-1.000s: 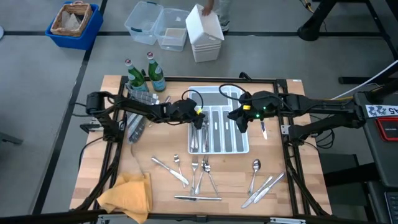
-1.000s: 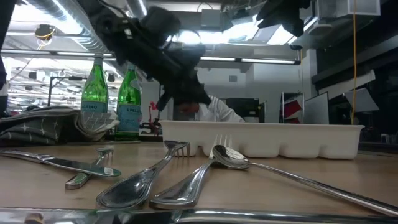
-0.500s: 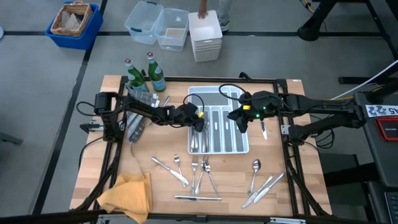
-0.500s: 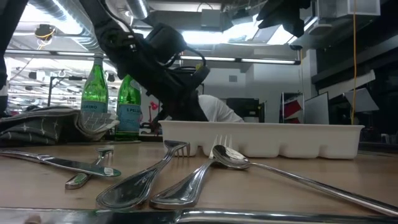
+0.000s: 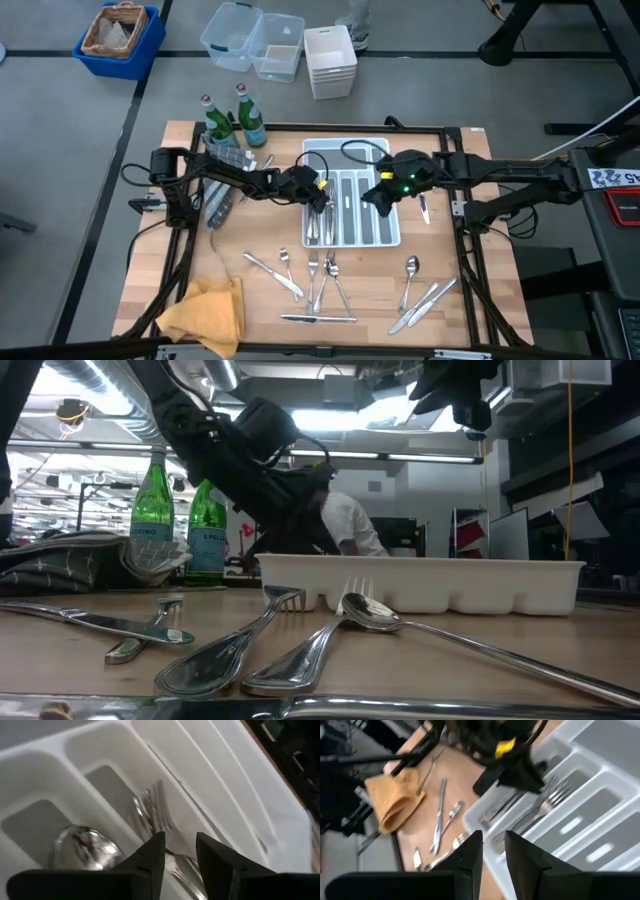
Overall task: Sort silverware
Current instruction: Put the silver spoon into the silverware tray
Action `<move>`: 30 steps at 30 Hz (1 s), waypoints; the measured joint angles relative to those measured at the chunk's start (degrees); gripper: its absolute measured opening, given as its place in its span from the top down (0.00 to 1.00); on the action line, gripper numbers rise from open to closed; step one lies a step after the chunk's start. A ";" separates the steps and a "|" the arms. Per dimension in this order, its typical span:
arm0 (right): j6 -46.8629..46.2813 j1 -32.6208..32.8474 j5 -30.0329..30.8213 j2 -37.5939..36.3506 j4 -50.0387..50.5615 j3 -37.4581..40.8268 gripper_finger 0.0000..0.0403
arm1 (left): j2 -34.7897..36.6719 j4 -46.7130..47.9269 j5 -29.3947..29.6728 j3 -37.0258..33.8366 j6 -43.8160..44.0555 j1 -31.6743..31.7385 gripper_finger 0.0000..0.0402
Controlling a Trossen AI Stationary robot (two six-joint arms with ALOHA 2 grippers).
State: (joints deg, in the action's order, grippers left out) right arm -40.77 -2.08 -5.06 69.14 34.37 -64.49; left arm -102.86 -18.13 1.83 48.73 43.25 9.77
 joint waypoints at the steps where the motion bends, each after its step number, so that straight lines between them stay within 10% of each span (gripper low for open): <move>1: -0.89 0.52 -1.15 0.61 -0.02 0.00 0.79 | 0.44 0.27 -1.18 -0.06 0.26 0.22 0.75; 12: -13.89 12.71 -0.73 8.18 -1.78 0.00 0.79 | 12.46 6.32 -18.10 -0.05 -5.15 -0.76 0.80; 30: -35.93 29.64 13.03 28.96 -17.46 0.00 0.79 | 35.64 35.39 -14.54 -3.99 -11.96 -10.48 0.79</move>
State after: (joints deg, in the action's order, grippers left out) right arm -76.71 27.56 7.98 98.11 16.92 -64.49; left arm -67.22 17.25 -12.71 44.74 31.29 -0.70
